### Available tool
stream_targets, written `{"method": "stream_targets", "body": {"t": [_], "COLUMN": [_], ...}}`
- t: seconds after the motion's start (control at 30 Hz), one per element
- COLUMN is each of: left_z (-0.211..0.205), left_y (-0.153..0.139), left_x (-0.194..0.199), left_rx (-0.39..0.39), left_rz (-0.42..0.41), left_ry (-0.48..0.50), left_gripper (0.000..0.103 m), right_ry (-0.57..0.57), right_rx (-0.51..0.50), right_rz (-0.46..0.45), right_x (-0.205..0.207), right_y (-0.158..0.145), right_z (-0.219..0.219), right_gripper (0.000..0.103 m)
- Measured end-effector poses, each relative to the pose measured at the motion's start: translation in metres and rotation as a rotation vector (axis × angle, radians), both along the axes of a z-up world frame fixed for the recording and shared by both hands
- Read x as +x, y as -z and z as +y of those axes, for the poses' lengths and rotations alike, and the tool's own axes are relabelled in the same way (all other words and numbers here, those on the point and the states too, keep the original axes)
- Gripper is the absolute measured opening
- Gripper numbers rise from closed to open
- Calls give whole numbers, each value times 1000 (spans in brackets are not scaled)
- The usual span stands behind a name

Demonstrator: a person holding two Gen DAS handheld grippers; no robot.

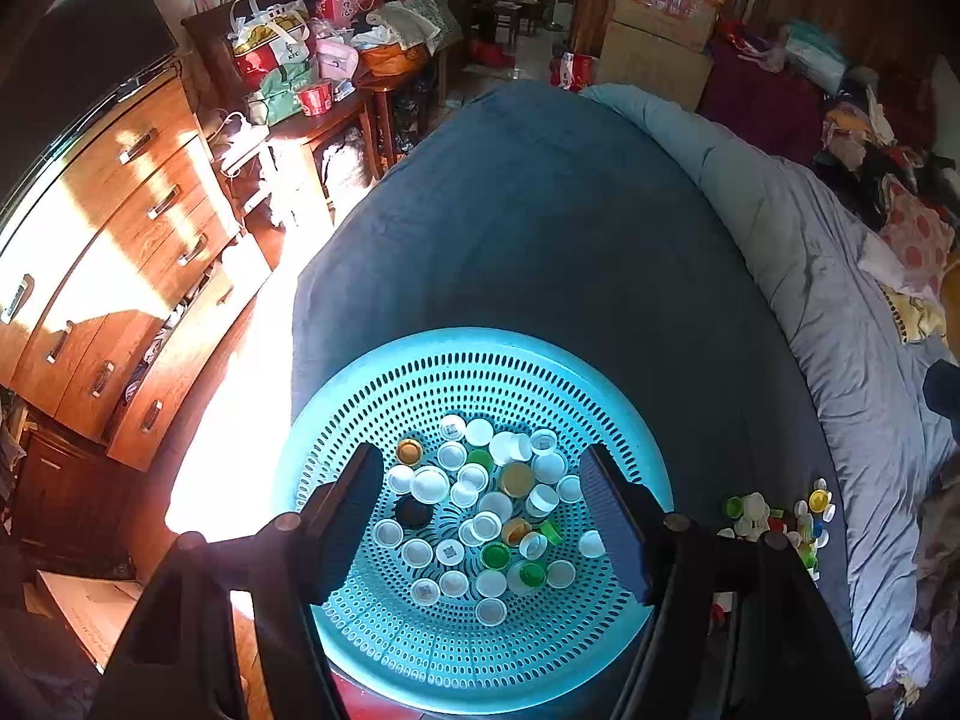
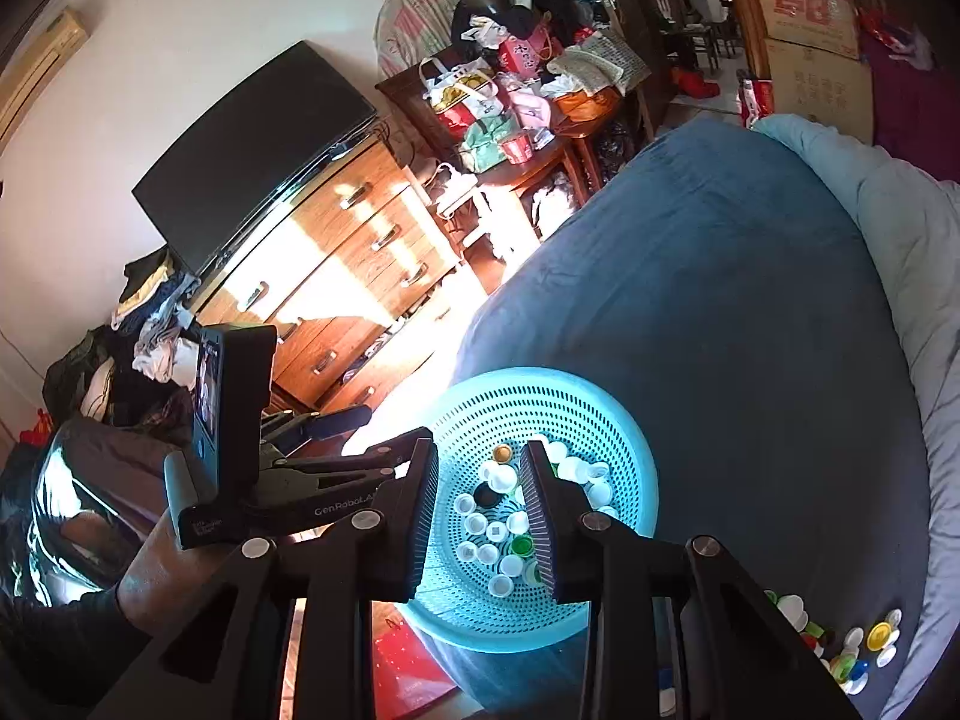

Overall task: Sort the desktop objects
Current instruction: 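Carry both caps over the teal basket and release them, then return to the pile and grasp a white cap with each tool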

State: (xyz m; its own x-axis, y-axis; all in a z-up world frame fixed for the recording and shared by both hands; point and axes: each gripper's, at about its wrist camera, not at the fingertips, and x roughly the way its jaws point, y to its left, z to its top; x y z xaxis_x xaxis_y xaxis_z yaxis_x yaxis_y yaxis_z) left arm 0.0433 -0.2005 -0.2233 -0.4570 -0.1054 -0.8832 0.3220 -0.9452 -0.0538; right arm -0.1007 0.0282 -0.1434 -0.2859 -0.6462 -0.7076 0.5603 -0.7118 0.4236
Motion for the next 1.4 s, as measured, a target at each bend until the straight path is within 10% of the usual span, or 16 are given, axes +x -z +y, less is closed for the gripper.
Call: {"method": "stream_targets", "body": {"t": [0.4, 0.87, 1.4], "left_z": [102, 464, 589], "left_y": [61, 197, 322], "left_x": [-52, -142, -190], "left_rx": [25, 75, -18], "left_rz": [-151, -293, -467], "left_ry": [253, 710, 659], "left_gripper": [70, 70, 70], "right_ry": [277, 751, 888], "right_rx": [10, -4, -48], "right_rz": [-149, -421, -555], "right_x": [8, 105, 168], "right_y": [69, 210, 312], "right_z": [136, 449, 576], "right_gripper": [46, 51, 53]}}
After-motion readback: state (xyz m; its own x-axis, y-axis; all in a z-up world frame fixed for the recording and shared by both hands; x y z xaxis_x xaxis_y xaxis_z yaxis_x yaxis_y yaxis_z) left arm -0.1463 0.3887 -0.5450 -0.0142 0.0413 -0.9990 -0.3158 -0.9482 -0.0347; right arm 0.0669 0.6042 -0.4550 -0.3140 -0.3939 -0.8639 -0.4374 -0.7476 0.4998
